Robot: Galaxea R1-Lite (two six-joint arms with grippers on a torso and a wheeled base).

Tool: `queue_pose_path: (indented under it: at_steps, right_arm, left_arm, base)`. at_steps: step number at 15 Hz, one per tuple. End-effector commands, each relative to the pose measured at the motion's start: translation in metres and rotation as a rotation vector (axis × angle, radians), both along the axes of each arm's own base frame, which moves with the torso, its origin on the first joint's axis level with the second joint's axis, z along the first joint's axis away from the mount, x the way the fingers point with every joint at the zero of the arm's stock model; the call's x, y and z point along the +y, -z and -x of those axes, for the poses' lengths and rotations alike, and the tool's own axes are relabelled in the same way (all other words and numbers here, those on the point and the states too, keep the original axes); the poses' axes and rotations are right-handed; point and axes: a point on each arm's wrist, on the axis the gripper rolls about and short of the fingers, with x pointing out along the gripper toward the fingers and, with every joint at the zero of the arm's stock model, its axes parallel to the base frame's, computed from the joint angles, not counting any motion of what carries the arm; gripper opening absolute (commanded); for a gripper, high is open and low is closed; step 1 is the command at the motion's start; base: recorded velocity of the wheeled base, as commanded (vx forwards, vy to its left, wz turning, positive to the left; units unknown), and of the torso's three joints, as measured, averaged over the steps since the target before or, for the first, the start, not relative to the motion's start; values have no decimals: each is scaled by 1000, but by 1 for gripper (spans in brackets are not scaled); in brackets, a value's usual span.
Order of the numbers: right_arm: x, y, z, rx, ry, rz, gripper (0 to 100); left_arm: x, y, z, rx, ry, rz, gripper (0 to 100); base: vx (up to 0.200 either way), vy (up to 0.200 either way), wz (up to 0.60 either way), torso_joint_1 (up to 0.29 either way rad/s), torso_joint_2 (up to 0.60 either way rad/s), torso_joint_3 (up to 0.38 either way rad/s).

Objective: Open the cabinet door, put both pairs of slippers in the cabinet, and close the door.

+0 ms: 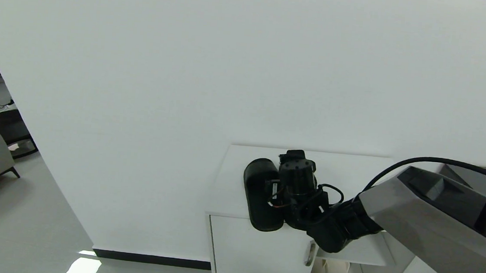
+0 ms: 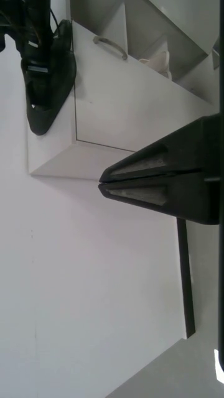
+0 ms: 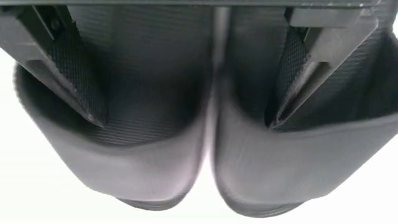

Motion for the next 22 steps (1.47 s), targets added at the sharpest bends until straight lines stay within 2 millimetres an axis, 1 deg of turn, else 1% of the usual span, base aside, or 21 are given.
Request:
queue_pose_path:
  at_steps: [1,2,6,9,10,11,13,14,16,18,20,21,22]
  right_arm:
    - [2,8,-8,-1,4,6,0]
    - [5,4,-10,-15,4,-6,0]
    - [10,5,-20,-37,3,-21,0]
    - [10,2,-20,-36,-24,-40,0]
    - [8,-6,-17,-43,-27,-46,0]
    - [3,-19,-5,-35,-69,-68,0]
    - [-13,-39,20,-2,-142,-103,0]
    - [-24,-50,36,11,-189,-127,0]
    - [-45,-65,68,-1,-307,-177,0]
    - [-62,-73,96,0,-405,-204,0]
    - [-74,-78,114,22,-471,-227,0]
    - [-75,-78,116,25,-482,-232,0]
    - [-88,-85,138,32,-596,-291,0]
  left_arm:
    - [0,0,0,1,0,0,0]
    - [0,0,0,1,0,2,0]
    - [0,0,0,1,0,0,0]
    - [0,0,0,1,-2,2,0]
    - [0,0,0,1,-2,3,0]
    - [0,0,0,1,-2,3,0]
    - [0,0,0,1,-2,3,0]
    - [0,0,0,1,-2,3,0]
    - [0,0,0,1,-2,3,0]
    - [0,0,0,1,-2,3,0]
    - [0,0,0,1,-2,2,0]
    - [0,0,0,2,-2,2,0]
    - [0,0,0,1,-2,2,0]
  base:
    - [0,0,0,0,0,0]
    - [0,0,0,0,0,0]
    - [0,0,0,0,0,0]
    - [0,0,0,0,0,0]
    - [0,0,0,0,0,0]
    - [0,0,0,0,0,0]
    - [0,0,0,0,0,0]
    - [0,0,0,0,0,0]
    - [0,0,0,0,0,0]
    - [0,0,0,0,0,0]
    - [0,0,0,0,0,0]
    - [0,0,0,0,0,0]
    - [0,0,0,0,0,0]
